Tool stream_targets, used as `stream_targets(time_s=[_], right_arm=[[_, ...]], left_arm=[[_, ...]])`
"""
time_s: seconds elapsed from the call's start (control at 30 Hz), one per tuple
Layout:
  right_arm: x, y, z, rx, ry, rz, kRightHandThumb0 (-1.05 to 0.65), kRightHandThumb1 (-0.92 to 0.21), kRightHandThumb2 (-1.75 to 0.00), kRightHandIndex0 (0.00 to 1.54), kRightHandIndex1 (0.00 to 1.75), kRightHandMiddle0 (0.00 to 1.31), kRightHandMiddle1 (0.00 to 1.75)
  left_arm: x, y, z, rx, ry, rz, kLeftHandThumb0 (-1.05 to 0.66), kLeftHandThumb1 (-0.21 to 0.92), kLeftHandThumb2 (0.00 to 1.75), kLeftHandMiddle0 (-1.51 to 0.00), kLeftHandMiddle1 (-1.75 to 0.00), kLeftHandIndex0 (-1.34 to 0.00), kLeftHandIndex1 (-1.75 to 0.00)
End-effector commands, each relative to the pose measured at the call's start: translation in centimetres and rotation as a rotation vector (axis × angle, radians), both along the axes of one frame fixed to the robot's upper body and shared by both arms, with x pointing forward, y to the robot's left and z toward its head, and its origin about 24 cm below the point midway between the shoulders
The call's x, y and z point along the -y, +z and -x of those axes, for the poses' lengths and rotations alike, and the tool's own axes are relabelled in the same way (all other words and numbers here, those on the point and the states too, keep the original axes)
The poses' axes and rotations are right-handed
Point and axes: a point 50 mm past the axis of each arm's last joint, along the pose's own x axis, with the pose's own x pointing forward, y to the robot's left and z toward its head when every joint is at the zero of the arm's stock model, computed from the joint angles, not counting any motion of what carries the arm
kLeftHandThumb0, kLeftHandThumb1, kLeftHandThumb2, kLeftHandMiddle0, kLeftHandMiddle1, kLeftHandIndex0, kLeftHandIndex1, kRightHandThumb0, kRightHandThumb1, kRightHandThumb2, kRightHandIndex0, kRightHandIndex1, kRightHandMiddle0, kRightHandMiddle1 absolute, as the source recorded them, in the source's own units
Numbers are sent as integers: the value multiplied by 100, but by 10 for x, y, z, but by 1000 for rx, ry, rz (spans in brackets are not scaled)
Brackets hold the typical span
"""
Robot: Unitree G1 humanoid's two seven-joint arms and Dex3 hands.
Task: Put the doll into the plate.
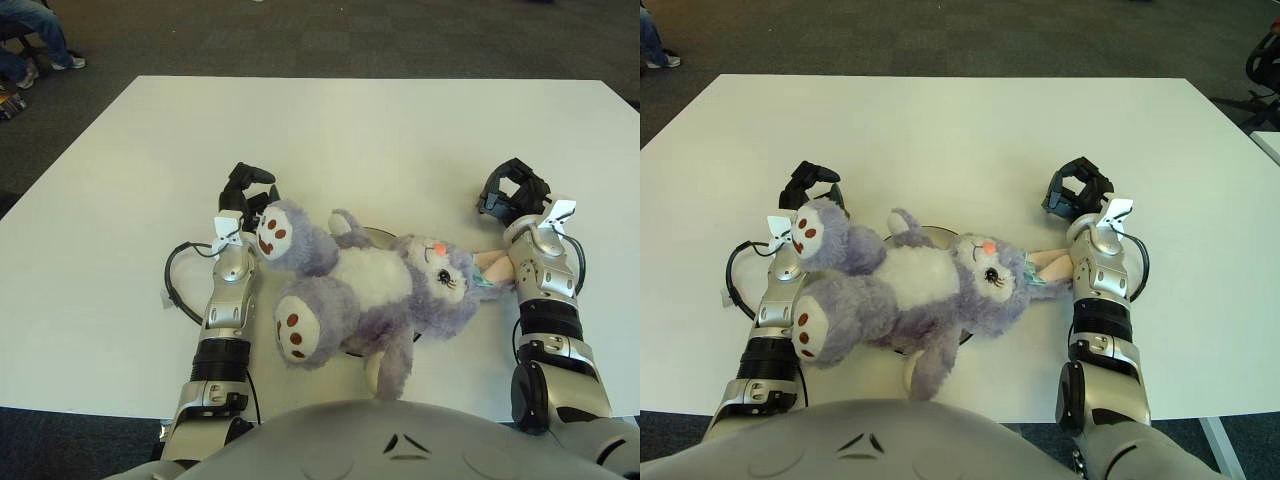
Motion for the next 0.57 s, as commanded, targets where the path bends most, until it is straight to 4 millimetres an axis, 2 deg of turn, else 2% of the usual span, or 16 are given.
stream_targets(time_s=[0.0,0.53], right_arm=[[-1,-3,0,-2,0,-16,-51,-25,-139,120,175,67,175],[-2,-4,0,5,1,-24,-50,-26,-139,120,175,66,175]], left_arm=[[0,-19,11,-83,18,6,-46,39,122,-123,-175,-55,-175],[0,-18,10,-86,22,6,-45,40,121,-123,-175,-54,-175]])
